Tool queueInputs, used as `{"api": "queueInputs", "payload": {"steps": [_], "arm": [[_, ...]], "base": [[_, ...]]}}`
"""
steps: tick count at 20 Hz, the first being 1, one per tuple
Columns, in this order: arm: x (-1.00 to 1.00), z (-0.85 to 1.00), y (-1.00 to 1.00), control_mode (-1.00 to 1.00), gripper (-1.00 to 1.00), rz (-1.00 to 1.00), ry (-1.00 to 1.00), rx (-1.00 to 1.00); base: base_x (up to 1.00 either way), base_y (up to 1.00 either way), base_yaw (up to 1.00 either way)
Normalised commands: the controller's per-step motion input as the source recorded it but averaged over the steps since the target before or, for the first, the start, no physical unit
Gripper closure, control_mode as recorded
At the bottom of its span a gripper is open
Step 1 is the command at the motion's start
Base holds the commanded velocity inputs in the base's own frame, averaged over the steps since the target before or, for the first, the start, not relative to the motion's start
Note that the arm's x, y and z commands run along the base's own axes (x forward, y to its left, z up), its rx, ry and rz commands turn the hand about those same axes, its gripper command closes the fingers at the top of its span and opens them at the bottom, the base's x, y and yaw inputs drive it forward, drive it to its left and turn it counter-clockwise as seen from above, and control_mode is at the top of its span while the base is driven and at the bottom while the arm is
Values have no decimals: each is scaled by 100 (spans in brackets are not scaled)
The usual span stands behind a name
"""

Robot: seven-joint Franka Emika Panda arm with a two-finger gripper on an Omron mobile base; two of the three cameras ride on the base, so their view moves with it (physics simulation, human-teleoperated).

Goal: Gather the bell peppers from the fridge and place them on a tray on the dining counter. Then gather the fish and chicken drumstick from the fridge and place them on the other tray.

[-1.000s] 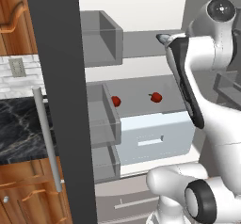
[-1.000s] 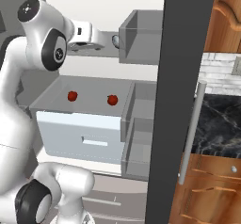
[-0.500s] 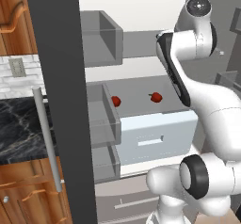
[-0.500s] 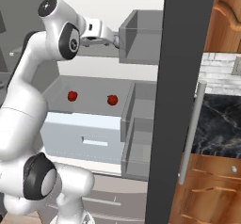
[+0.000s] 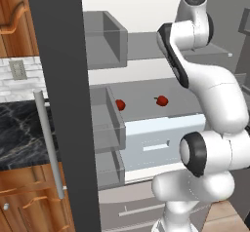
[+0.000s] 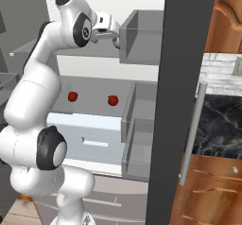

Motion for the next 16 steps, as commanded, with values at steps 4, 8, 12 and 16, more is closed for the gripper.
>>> {"api": "queueInputs", "payload": {"steps": [4,8,12,16], "arm": [[55,-1,-5,-100,-100,0,3,0],[39,-9,-10,-100,-100,0,3,0],[38,-9,-10,-100,-100,0,5,0],[40,-14,-8,-100,-100,0,4,0]], "base": [[0,0,0],[0,0,0],[0,0,0],[0,0,0]]}}
